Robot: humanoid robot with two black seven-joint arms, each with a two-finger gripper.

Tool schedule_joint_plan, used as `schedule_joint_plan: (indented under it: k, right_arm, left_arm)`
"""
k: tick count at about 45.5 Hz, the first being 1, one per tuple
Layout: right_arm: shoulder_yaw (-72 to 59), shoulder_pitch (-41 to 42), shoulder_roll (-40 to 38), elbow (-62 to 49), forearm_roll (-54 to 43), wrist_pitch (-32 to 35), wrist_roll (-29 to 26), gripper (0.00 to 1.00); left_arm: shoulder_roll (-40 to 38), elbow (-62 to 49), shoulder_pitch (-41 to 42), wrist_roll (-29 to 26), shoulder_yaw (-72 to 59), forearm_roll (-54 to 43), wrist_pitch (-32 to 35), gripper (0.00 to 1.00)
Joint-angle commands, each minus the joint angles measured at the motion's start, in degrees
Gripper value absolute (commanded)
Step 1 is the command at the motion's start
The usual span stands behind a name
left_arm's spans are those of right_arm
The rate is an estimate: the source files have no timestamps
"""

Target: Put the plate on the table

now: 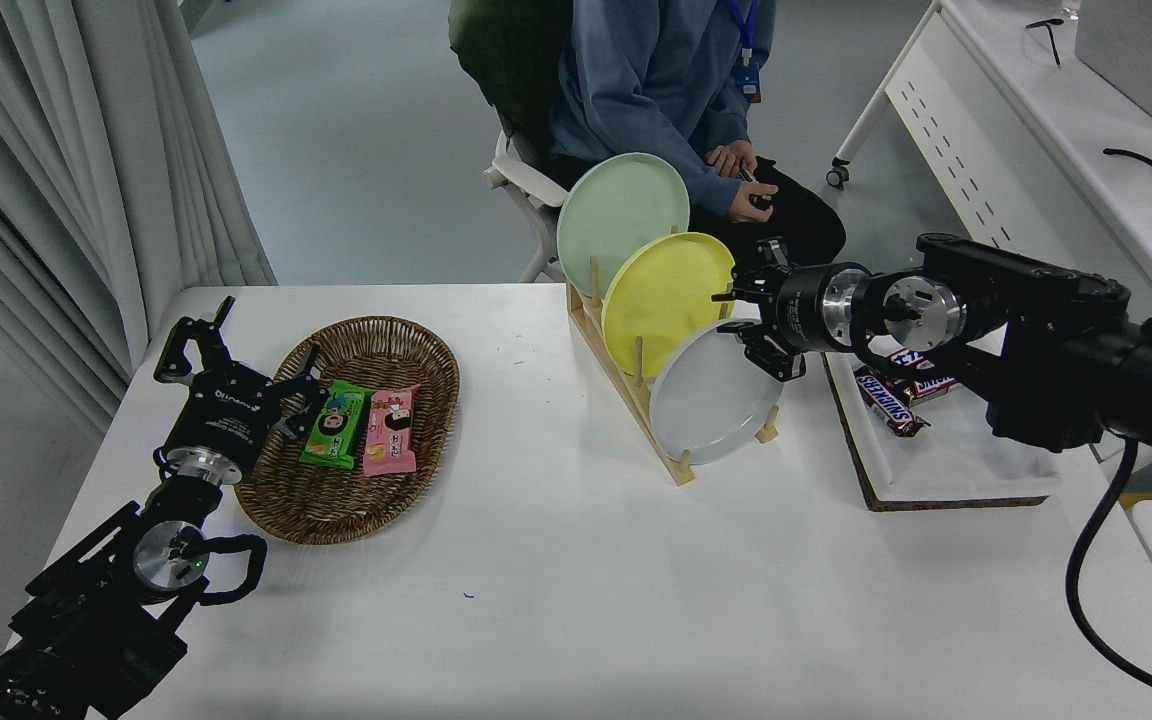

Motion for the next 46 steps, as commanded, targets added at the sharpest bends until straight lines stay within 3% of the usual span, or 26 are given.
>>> schedule_joint_plan:
  k: [1,46]
  right_arm:
    - [0.1,0.0,0.0,-0.2,0.0,-0.9,-0.9,0.28]
    - [0.1,-0.2,0.6,-0.3,-0.3,-0.9,-1.2,0.19]
  left_arm:
    - [0.0,0.0,0.0,0.0,0.1,0.0,-0.1,1.00]
    - [0.0,0.0,0.0,0.0,0.0,0.0,0.0,1.00]
